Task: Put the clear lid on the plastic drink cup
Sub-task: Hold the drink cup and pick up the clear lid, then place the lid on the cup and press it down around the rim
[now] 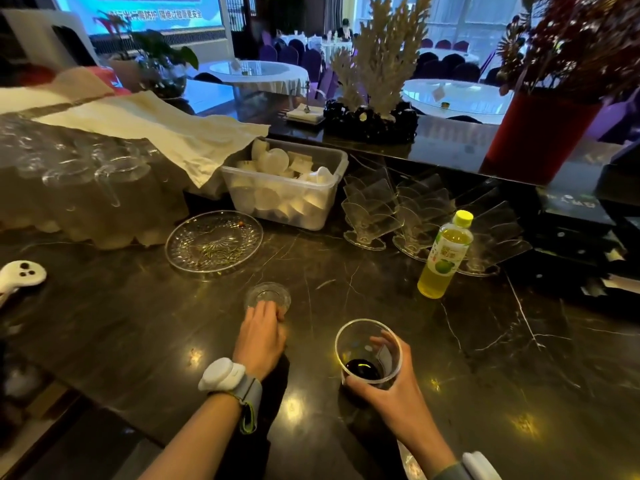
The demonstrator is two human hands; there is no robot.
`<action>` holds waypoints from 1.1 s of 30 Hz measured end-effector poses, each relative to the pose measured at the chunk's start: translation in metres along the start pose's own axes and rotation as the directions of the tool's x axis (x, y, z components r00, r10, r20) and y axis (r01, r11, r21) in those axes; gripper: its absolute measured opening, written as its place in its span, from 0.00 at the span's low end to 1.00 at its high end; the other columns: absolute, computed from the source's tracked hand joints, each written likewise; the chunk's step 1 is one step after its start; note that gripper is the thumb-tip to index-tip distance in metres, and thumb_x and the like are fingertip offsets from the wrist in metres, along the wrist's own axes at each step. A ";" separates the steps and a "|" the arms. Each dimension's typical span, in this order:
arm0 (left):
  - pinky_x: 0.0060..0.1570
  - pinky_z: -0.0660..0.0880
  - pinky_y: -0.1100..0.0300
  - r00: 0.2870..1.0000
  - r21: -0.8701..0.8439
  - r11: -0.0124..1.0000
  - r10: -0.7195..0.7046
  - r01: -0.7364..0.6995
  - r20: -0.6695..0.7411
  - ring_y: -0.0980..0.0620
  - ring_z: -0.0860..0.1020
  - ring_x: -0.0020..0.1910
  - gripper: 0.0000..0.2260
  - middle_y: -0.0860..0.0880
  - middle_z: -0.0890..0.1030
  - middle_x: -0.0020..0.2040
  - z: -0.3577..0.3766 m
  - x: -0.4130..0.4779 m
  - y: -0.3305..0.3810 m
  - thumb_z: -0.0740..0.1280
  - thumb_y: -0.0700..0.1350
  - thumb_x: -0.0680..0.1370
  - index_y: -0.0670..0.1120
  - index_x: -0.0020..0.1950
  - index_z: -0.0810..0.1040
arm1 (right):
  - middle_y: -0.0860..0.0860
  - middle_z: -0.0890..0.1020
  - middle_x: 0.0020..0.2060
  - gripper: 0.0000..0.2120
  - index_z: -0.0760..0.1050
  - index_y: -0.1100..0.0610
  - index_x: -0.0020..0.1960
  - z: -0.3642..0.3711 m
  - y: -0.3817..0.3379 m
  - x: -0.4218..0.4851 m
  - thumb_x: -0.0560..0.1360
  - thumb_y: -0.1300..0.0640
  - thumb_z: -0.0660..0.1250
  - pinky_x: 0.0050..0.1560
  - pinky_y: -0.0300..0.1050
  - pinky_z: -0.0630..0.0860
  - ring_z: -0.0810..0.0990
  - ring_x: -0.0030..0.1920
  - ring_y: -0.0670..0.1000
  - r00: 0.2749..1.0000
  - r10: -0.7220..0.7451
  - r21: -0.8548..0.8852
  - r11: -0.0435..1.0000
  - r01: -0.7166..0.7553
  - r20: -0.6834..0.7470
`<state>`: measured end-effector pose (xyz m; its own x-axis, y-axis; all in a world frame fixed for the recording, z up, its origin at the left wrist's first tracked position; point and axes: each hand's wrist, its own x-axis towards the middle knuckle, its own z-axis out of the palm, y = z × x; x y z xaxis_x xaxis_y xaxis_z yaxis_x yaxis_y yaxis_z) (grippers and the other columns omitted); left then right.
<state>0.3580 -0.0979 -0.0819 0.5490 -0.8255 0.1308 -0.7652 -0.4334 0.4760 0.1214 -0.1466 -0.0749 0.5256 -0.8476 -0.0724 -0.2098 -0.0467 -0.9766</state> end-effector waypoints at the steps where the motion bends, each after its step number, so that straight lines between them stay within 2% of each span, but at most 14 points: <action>1: 0.49 0.71 0.50 1.000 0.065 0.998 -0.026 0.025 0.017 0.41 0.71 0.52 0.06 0.42 0.75 0.52 0.000 0.002 -0.007 0.62 0.39 0.73 0.42 0.50 0.72 | 0.39 0.72 0.63 0.42 0.61 0.37 0.65 0.000 -0.001 0.000 0.60 0.50 0.81 0.61 0.36 0.68 0.71 0.65 0.41 1.000 -0.004 0.000 1.000 0.004 0.000; 4: 0.53 0.72 0.47 0.990 0.215 0.974 -0.094 0.070 0.103 0.39 0.69 0.58 0.12 0.42 0.72 0.60 -0.003 0.011 -0.020 0.63 0.43 0.75 0.42 0.57 0.71 | 0.37 0.72 0.62 0.41 0.61 0.36 0.65 0.003 -0.002 0.001 0.60 0.51 0.81 0.53 0.30 0.69 0.71 0.62 0.34 1.000 -0.008 0.006 1.000 0.008 -0.001; 6: 0.55 0.71 0.48 0.978 0.290 0.955 -0.120 0.068 0.168 0.40 0.68 0.61 0.14 0.42 0.70 0.63 -0.004 0.018 -0.024 0.62 0.45 0.76 0.44 0.60 0.69 | 0.37 0.73 0.61 0.41 0.61 0.37 0.65 0.005 -0.003 0.002 0.60 0.51 0.81 0.52 0.29 0.70 0.71 0.61 0.32 1.000 -0.018 0.015 1.000 0.018 -0.003; 12: 0.58 0.70 0.48 0.959 0.435 0.900 -0.142 0.022 0.245 0.40 0.67 0.64 0.16 0.42 0.66 0.68 0.006 0.030 -0.030 0.60 0.43 0.77 0.42 0.64 0.66 | 0.39 0.74 0.61 0.41 0.62 0.34 0.62 0.009 -0.002 0.007 0.58 0.50 0.81 0.55 0.32 0.70 0.72 0.63 0.38 1.000 -0.003 0.033 0.999 0.003 0.009; 17: 0.58 0.69 0.49 0.959 0.496 0.866 -0.085 -0.062 0.269 0.40 0.67 0.64 0.15 0.42 0.69 0.65 0.008 0.033 -0.032 0.61 0.41 0.76 0.40 0.63 0.69 | 0.38 0.73 0.60 0.41 0.62 0.34 0.62 0.010 -0.004 0.009 0.57 0.47 0.81 0.56 0.32 0.69 0.71 0.63 0.39 1.000 0.001 0.026 1.000 -0.002 0.017; 21: 0.57 0.69 0.49 0.972 0.406 0.914 -0.089 -0.007 0.216 0.39 0.68 0.62 0.13 0.40 0.70 0.63 0.008 0.025 -0.021 0.58 0.41 0.77 0.38 0.60 0.69 | 0.37 0.73 0.60 0.42 0.62 0.34 0.63 0.011 -0.004 0.007 0.55 0.43 0.81 0.60 0.35 0.69 0.72 0.63 0.38 1.000 0.004 0.019 1.000 -0.004 0.014; 25: 0.54 0.70 0.49 0.987 0.315 0.947 0.011 -0.062 0.159 0.40 0.70 0.57 0.10 0.40 0.72 0.58 0.006 0.007 -0.014 0.58 0.39 0.75 0.39 0.55 0.70 | 0.38 0.73 0.61 0.42 0.61 0.34 0.64 0.009 -0.003 0.006 0.57 0.46 0.81 0.66 0.42 0.68 0.71 0.64 0.39 1.000 -0.003 0.001 1.000 0.003 0.023; 29: 0.42 0.69 0.56 0.993 0.008 0.993 0.116 -0.116 0.026 0.46 0.72 0.45 0.03 0.45 0.73 0.46 -0.003 -0.016 0.002 0.62 0.39 0.71 0.44 0.43 0.68 | 0.38 0.73 0.62 0.40 0.61 0.34 0.63 0.007 -0.005 0.005 0.60 0.48 0.80 0.68 0.46 0.67 0.71 0.65 0.41 1.000 0.000 -0.020 1.000 0.000 0.028; 31: 0.37 0.68 0.60 0.997 -0.180 0.981 0.074 -0.078 -0.028 0.49 0.72 0.40 0.05 0.47 0.73 0.42 -0.015 -0.027 0.018 0.64 0.38 0.72 0.45 0.42 0.68 | 0.37 0.72 0.62 0.41 0.60 0.36 0.65 0.006 -0.004 0.004 0.60 0.48 0.80 0.69 0.47 0.67 0.71 0.66 0.41 1.000 0.008 -0.023 1.000 -0.008 0.030; 33: 0.37 0.71 0.62 0.996 -0.342 0.939 -0.021 -0.010 -0.085 0.52 0.74 0.39 0.05 0.49 0.74 0.41 -0.030 -0.034 0.032 0.65 0.39 0.74 0.46 0.44 0.69 | 0.37 0.71 0.63 0.42 0.58 0.36 0.66 0.008 -0.006 0.004 0.60 0.47 0.80 0.70 0.48 0.66 0.70 0.66 0.42 0.999 0.016 -0.031 0.999 -0.014 0.047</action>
<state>0.3253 -0.0726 -0.0452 0.5912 -0.7828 0.1941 -0.6090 -0.2756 0.7437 0.1312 -0.1460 -0.0711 0.5602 -0.8227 -0.0970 -0.2427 -0.0510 -0.9688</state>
